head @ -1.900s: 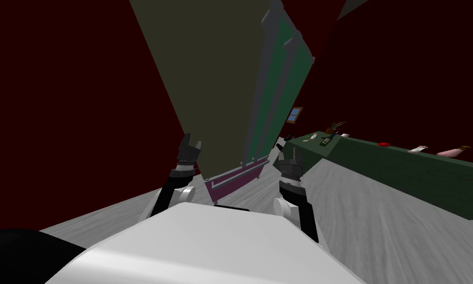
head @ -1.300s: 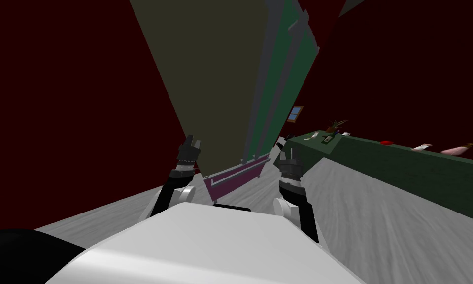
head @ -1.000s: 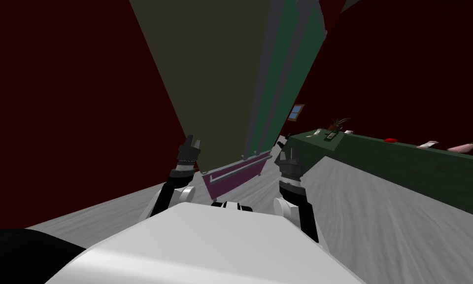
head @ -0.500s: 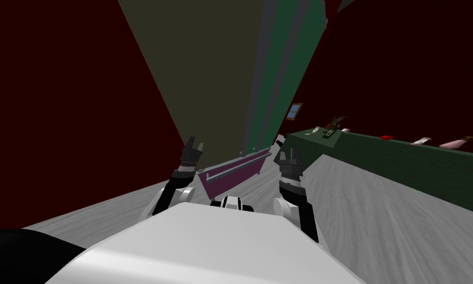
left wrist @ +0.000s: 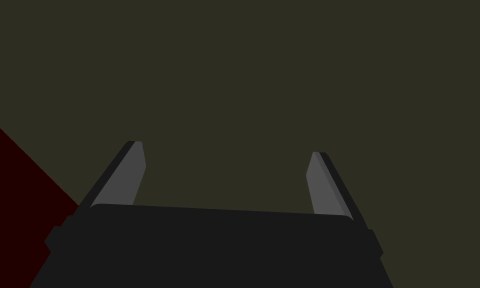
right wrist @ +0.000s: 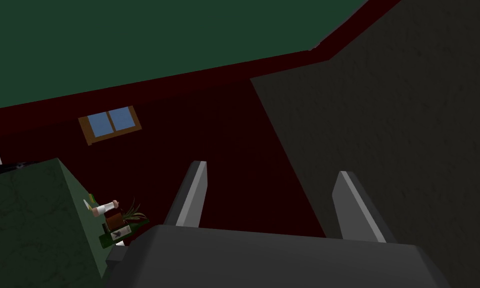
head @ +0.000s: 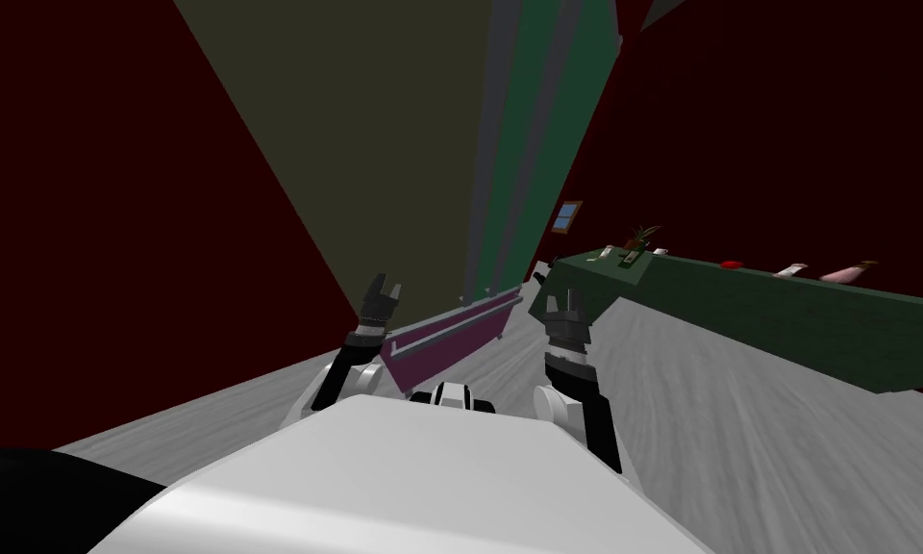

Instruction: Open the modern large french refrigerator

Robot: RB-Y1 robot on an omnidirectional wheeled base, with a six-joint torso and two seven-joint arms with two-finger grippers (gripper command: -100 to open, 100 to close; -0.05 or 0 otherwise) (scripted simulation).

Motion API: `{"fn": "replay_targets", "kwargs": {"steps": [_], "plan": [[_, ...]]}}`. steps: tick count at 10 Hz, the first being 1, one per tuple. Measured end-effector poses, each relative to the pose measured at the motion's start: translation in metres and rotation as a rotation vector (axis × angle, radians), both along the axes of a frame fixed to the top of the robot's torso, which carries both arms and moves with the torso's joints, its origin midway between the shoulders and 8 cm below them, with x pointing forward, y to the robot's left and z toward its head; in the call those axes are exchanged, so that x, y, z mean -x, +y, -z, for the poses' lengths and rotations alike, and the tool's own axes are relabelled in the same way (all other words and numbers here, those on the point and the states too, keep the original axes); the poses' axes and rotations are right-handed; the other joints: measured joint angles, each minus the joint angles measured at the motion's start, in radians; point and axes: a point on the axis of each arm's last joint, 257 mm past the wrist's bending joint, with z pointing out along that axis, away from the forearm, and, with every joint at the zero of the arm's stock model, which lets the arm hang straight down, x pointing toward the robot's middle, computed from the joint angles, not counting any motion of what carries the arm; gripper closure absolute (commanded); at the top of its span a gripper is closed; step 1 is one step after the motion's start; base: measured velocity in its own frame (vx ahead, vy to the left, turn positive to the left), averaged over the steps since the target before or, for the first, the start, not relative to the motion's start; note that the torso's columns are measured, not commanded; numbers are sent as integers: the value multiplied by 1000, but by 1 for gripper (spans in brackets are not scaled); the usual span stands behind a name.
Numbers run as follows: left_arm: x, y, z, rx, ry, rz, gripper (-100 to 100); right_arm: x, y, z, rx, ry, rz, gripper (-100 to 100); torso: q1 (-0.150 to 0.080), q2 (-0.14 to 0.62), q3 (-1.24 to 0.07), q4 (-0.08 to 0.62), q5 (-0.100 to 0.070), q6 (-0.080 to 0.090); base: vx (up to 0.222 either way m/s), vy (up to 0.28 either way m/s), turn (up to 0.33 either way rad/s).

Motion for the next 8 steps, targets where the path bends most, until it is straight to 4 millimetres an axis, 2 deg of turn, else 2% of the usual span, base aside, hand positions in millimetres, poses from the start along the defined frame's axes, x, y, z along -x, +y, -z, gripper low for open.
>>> {"fn": "replay_targets", "kwargs": {"steps": [8], "plan": [[-19, 16, 52, 84, 46, 35, -100, 0, 0, 0, 0, 0, 0, 0, -1, -8, -5, -3, 0, 3, 25, -63, -50]]}}
